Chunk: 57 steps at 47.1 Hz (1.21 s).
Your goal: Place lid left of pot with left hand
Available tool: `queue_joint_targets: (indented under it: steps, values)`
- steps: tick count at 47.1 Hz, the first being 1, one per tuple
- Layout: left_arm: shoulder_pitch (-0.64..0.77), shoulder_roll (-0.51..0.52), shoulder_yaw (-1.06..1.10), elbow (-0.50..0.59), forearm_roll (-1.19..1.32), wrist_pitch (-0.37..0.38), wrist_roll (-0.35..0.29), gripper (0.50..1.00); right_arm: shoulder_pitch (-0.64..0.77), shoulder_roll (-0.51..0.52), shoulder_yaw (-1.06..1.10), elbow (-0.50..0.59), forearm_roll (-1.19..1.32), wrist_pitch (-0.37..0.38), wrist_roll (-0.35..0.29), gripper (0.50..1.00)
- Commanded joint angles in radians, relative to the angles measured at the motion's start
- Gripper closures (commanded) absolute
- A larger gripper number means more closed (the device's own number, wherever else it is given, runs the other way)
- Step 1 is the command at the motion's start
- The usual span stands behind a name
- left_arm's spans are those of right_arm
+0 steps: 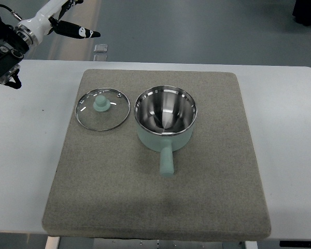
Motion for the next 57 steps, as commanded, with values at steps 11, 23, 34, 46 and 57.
queue_joint_targets:
  steps: [11, 23, 34, 46, 57]
  values:
    - [0.038, -0.045, -0.005, 0.103, -0.193, -0.151, 0.0, 0.508, 0.0, 0.0, 0.0, 0.0, 0.0, 0.0, 0.0, 0.579]
    - [0.098, -0.076, -0.011, 0.155, -0.38, -0.221, 0.0, 0.504, 0.0, 0.0, 0.0, 0.0, 0.0, 0.0, 0.0, 0.579]
    - [0.171, -0.08, -0.097, 0.158, -0.479, -0.32, 0.0, 0.5, 0.0, 0.0, 0.0, 0.0, 0.0, 0.0, 0.0, 0.579]
    - [0.224, -0.099, -0.233, 0.179, -0.483, -0.364, 0.0, 0.5, 0.0, 0.0, 0.0, 0.0, 0.0, 0.0, 0.0, 0.579]
    - [0.224, -0.142, -0.244, 0.215, -0.589, -0.289, 0.046, 0.5, 0.0, 0.0, 0.0, 0.0, 0.0, 0.0, 0.0, 0.579]
